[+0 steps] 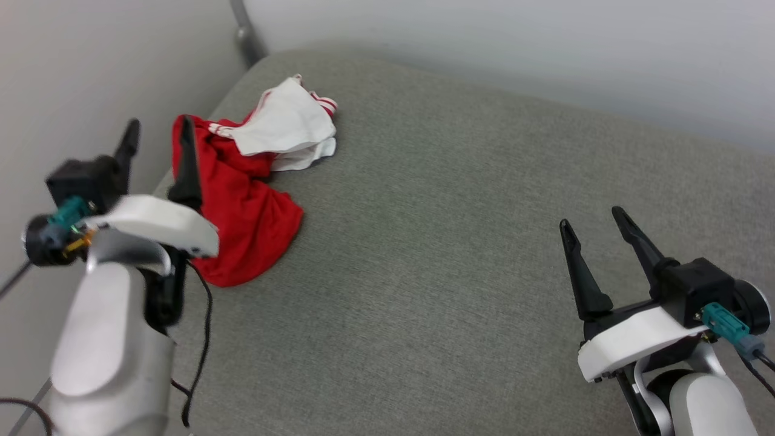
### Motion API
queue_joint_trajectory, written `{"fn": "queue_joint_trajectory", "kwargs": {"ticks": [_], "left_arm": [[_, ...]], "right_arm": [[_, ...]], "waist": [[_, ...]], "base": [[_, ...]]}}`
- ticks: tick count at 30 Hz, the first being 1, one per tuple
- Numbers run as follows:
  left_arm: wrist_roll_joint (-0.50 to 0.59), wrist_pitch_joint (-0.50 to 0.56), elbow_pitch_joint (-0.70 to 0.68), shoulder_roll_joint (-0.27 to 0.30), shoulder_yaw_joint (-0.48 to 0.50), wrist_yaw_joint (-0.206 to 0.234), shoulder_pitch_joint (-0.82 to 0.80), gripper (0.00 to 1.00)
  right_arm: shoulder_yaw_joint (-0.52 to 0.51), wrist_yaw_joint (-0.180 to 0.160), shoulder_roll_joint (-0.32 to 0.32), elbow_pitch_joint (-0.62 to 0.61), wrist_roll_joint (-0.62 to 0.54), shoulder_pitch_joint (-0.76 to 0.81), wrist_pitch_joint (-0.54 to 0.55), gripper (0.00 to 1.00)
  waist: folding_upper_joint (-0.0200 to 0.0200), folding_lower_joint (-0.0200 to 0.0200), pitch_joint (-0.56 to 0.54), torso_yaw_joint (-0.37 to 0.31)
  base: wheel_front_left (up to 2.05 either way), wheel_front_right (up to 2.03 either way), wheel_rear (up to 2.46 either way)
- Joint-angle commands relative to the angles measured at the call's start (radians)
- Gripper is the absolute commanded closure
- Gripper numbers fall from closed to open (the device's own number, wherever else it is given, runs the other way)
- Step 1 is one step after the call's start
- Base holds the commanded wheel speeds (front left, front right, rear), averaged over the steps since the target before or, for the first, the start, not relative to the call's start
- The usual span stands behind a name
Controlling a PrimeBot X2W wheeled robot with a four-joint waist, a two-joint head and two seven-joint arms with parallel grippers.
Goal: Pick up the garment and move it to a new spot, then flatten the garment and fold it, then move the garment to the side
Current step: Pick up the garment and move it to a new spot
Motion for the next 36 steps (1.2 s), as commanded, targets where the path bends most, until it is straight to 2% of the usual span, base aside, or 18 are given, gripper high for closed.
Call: {"fn": "queue_joint_trajectory", "kwargs": {"ticks": [1, 4, 5, 7, 13, 16, 21, 27, 28, 30, 31, 36], "left_arm": [[-0.016, 0.05, 0.02, 0.036, 0.016, -0.012, -0.07, 0.0], [-0.041, 0.129, 0.056, 0.1, 0.04, -0.029, -0.163, 0.0], [-0.057, 0.187, 0.09, 0.152, 0.056, -0.041, -0.205, 0.0], [-0.071, 0.218, 0.11, 0.166, 0.059, -0.047, -0.22, 0.0], [-0.15, 0.466, 0.241, 0.286, 0.072, -0.076, -0.276, 0.0], [-0.188, 0.581, 0.304, 0.325, 0.07, -0.082, -0.281, 0.0], [-0.265, 0.75, 0.405, 0.352, 0.1, -0.084, -0.28, 0.0], [-0.332, 0.892, 0.503, 0.317, 0.118, -0.068, -0.238, 0.0], [-0.339, 0.898, 0.506, 0.311, 0.121, -0.064, -0.233, 0.26], [-0.346, 0.891, 0.502, 0.303, 0.126, -0.058, -0.226, 0.88], [-0.345, 0.878, 0.495, 0.302, 0.128, -0.054, -0.224, 1.0], [-0.32, 0.797, 0.442, 0.325, 0.125, -0.043, -0.251, 1.0]], "right_arm": [[-0.003, -0.001, 0.001, -0.012, -0.01, -0.031, 0.004, 0.0], [-0.007, -0.001, 0.001, -0.019, -0.018, -0.06, 0.001, 0.0], [-0.005, -0.001, 0.001, -0.019, -0.014, -0.077, -0.006, 0.0], [-0.01, -0.001, 0.001, -0.016, -0.012, -0.086, -0.01, 0.0], [-0.014, -0.001, 0.001, -0.009, -0.016, -0.13, -0.028, 0.0], [-0.011, -0.001, 0.001, -0.003, -0.011, -0.147, -0.037, 0.0], [-0.007, -0.001, 0.001, 0.01, -0.017, -0.164, -0.042, 0.0], [-0.004, -0.001, 0.001, 0.012, -0.022, -0.178, -0.042, 0.0], [-0.005, -0.001, 0.001, 0.012, -0.023, -0.178, -0.041, 0.0], [-0.009, -0.001, 0.001, 0.013, -0.026, -0.178, -0.04, 0.0], [-0.01, -0.001, 0.001, 0.014, -0.027, -0.177, -0.04, 0.0], [-0.015, -0.001, 0.001, 0.023, -0.027, -0.168, -0.041, 0.0]], "waist": [[0.0, 0.0, 0.102, -0.09], [0.0, 0.0, 0.167, -0.141], [0.0, 0.0, 0.204, -0.176], [0.0, 0.0, 0.22, -0.188], [0.0, 0.0, 0.31, -0.255], [0.0, 0.0, 0.341, -0.274], [0.0, 0.0, 0.377, -0.29], [0.0, 0.0, 0.4, -0.302], [0.0, 0.0, 0.401, -0.303], [0.0, 0.0, 0.399, -0.302], [0.0, 0.0, 0.397, -0.301], [0.0, 0.0, 0.363, -0.29]], "base": [[0.0, 0.0, 0.0], [0.0, 0.0, 0.0], [0.0, 0.0, 0.0], [0.0, 0.0, 0.0], [0.0, 0.0, 0.0], [0.0, 0.0, 0.0], [0.0, 0.0, 0.0], [0.0, 0.0, 0.0], [0.0, 0.0, 0.0], [0.0, 0.0, 0.0], [0.0, 0.0, 0.0], [0.0, 0.0, 0.0]]}}
